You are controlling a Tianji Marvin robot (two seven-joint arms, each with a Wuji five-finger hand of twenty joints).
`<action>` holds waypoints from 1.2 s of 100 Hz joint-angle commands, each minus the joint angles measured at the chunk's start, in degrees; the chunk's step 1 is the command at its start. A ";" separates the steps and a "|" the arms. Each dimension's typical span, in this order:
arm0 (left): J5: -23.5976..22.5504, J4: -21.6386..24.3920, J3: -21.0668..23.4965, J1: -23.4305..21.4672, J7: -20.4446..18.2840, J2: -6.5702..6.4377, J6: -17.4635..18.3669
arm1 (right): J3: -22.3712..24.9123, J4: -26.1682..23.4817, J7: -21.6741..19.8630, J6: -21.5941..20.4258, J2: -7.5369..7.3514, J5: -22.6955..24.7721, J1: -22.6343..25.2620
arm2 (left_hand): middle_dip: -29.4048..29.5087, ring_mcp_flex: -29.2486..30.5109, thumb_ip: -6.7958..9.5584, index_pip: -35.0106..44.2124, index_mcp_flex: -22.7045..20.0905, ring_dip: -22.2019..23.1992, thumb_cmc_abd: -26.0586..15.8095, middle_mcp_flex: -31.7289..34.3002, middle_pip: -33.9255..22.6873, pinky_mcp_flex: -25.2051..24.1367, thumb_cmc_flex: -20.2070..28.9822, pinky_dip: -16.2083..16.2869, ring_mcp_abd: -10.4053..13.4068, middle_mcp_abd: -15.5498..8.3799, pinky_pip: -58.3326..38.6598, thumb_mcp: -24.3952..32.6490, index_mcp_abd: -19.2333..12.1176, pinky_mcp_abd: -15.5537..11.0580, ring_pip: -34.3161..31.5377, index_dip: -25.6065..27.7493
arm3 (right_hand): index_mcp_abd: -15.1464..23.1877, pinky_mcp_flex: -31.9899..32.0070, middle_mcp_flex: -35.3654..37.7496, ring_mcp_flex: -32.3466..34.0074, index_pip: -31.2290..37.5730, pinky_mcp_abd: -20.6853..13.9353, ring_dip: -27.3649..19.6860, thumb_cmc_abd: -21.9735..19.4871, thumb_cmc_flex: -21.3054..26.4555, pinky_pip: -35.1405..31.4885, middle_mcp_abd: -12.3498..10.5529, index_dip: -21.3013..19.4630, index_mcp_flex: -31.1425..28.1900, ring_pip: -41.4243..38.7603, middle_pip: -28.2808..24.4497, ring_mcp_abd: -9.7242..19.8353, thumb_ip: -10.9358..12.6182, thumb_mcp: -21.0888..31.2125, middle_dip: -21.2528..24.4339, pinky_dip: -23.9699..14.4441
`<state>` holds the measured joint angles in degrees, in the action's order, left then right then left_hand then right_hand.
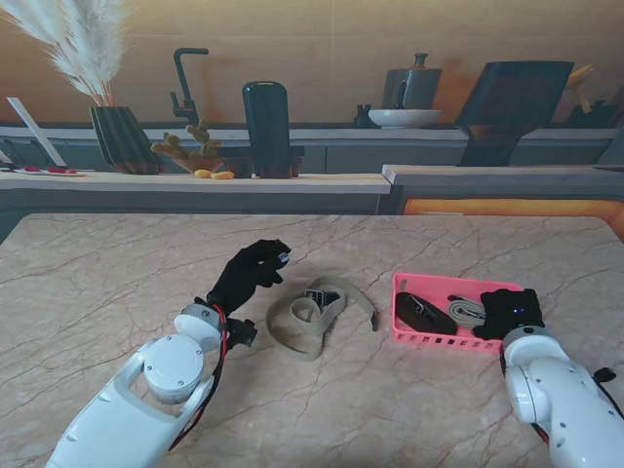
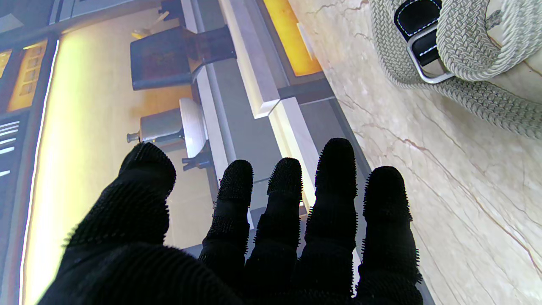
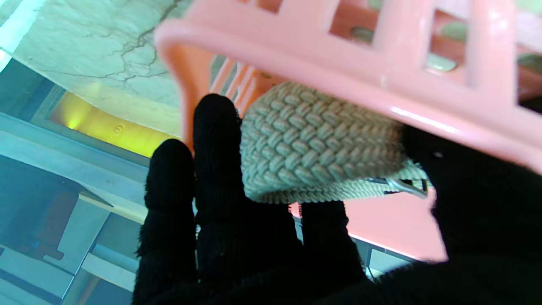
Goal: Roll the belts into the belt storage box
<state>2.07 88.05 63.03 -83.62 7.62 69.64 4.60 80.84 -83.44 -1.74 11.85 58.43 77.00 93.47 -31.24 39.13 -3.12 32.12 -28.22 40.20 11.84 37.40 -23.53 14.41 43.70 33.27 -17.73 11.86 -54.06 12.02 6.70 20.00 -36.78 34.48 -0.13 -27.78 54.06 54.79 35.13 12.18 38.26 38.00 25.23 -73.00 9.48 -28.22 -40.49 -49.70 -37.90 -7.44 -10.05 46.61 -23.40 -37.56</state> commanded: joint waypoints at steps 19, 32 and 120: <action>0.23 0.66 0.18 -0.59 0.63 0.53 -0.21 | -0.22 -1.04 1.16 1.84 0.11 3.37 0.95 | -0.66 0.78 2.42 -1.09 -1.45 0.20 -1.83 0.27 -1.13 0.49 1.31 0.11 0.31 0.45 -1.20 -1.71 -1.58 -0.47 -1.00 0.63 | 2.00 3.59 -5.04 -4.58 -1.76 0.32 -0.68 -4.78 -2.09 8.02 3.42 -2.11 2.83 1.96 1.05 -3.03 3.52 0.39 0.36 1.17; 0.35 0.75 0.25 -0.64 0.78 0.57 -0.25 | -0.62 -1.15 1.19 2.80 0.02 5.21 0.94 | -0.73 0.92 2.47 -0.95 -1.40 0.17 -1.96 0.40 -1.27 0.47 1.37 -0.02 0.44 -0.58 -1.32 -1.89 -1.63 -0.48 -1.12 0.65 | 1.62 7.40 -10.75 -12.33 -3.11 0.07 -1.77 -5.64 -3.39 9.61 5.04 -2.72 4.26 5.41 2.46 -4.07 3.44 -2.70 0.72 1.20; 0.61 0.95 0.31 -0.80 1.96 0.89 -0.45 | -0.17 -2.30 3.52 1.58 0.31 3.41 1.36 | -0.95 0.89 2.65 -0.13 -1.54 0.31 -2.47 0.47 -1.96 0.41 1.88 -0.31 0.69 -0.78 -1.81 -1.98 -1.53 -0.46 -1.59 0.76 | 0.27 13.26 -21.77 -22.90 -3.81 -1.65 -5.12 -4.40 -1.61 15.34 6.20 -3.65 12.14 12.27 2.78 -3.32 4.47 -5.25 0.78 -0.39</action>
<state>2.55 88.57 63.35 -83.99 9.54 70.16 4.21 80.50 -84.39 1.86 13.82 58.62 80.21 94.37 -31.27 39.27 -3.09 32.09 -29.06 40.21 11.32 37.41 -23.94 14.45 44.53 33.24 -17.73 12.35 -54.20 11.42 6.70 19.99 -37.53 34.49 1.43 -15.34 34.00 34.74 31.72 10.63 33.76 33.35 24.11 -58.39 13.73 -30.88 -29.66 -38.35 -33.83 -7.46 -7.59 41.97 -22.16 -36.95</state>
